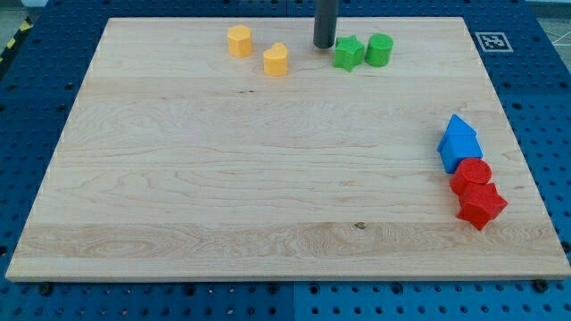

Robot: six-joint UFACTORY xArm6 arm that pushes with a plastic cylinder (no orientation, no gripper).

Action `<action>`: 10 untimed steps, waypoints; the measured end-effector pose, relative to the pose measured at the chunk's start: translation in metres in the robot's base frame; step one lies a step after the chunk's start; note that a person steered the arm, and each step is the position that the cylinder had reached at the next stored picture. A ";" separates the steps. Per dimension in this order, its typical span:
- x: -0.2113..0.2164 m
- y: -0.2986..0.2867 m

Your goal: Slide the yellow hexagon towards the yellow heart

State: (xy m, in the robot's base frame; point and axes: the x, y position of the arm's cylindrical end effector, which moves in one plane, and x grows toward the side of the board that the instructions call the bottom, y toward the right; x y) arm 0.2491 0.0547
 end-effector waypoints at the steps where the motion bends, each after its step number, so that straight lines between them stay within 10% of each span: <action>1: -0.012 -0.064; 4: -0.043 -0.165; 10: -0.006 -0.126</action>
State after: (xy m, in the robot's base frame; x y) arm 0.2426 -0.0709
